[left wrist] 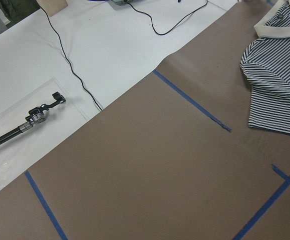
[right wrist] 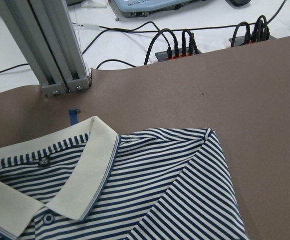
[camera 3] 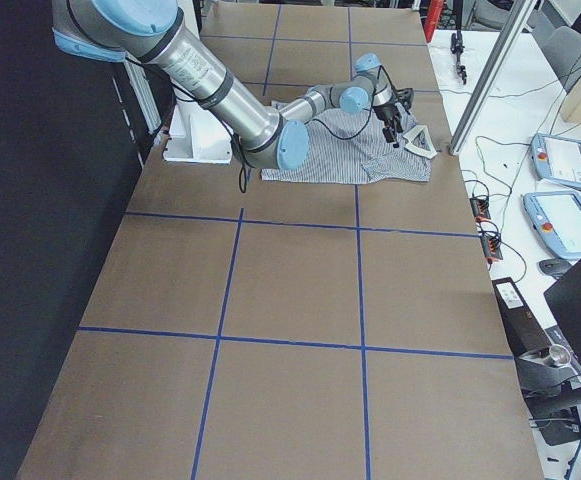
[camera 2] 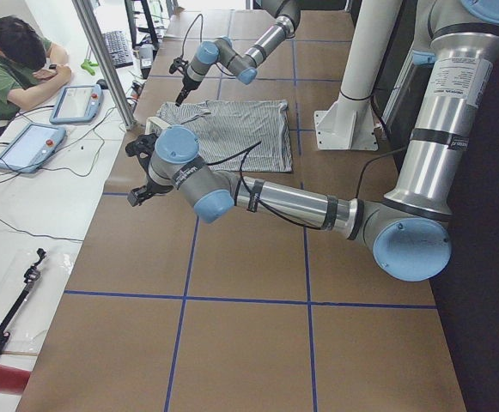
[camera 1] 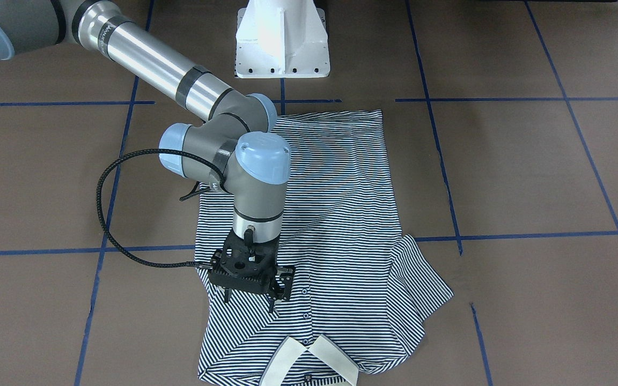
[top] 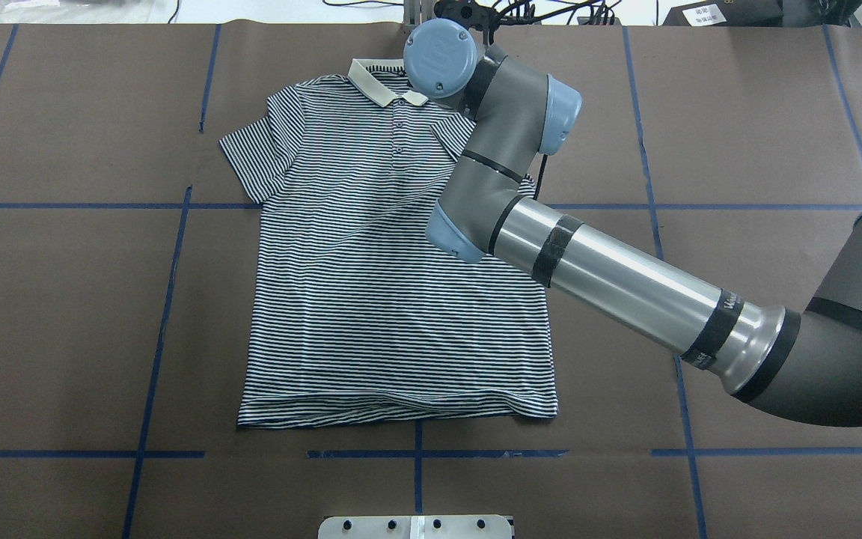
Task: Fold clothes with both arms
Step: 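Withdraw the right gripper while the left arm moves in, then move the left gripper to the short sleeve nearest it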
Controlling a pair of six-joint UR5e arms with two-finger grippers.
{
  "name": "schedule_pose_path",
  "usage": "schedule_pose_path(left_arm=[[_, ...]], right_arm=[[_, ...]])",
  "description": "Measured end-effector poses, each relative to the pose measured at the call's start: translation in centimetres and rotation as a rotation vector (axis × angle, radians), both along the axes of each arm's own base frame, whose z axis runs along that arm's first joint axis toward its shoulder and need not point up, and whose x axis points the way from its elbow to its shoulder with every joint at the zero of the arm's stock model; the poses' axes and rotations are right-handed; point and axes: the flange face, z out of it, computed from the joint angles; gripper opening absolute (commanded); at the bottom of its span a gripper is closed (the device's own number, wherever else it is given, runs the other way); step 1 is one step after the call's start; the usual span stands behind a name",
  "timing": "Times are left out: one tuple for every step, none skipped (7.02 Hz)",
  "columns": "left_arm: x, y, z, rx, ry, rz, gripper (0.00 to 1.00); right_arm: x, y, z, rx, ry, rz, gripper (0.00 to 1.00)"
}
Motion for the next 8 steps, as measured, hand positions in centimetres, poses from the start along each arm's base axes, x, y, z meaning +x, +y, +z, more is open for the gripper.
schedule_pose_path(left_arm=[[3.9,-0.1,-0.3,-0.036,0.032,0.032,1.00],[8.2,-0.7,-1.3,-0.112,0.068,0.016,0.98],[12.2,-1.5,-3.0,-0.193,0.102,-0.050,0.90],[16.7,-2.1,-4.6,-0.276,0.141,-0.116,0.77],[20.6,-3.0,-5.9,-0.342,0.172,-0.182,0.71],[23.9,-3.9,-6.7,-0.393,0.195,-0.243,0.69],[27.1,-4.8,-7.2,-0.424,0.203,-0.298,0.69],[30.4,-5.6,-7.3,-0.443,0.199,-0.346,0.68]], right_arm=[[2.9,-1.2,0.0,-0.007,-0.009,-0.060,1.00],[6.8,-2.2,1.2,-0.005,-0.018,-0.129,1.00],[11.5,-2.9,3.5,0.007,-0.027,-0.205,1.00],[17.1,-3.3,6.7,0.029,-0.035,-0.290,1.00],[23.1,-3.4,10.2,0.061,-0.039,-0.377,1.00],[28.7,-2.9,13.6,0.089,-0.048,-0.451,1.00],[32.2,-2.1,15.8,0.107,-0.055,-0.488,1.00],[33.7,-1.4,16.8,0.113,-0.059,-0.501,1.00]])
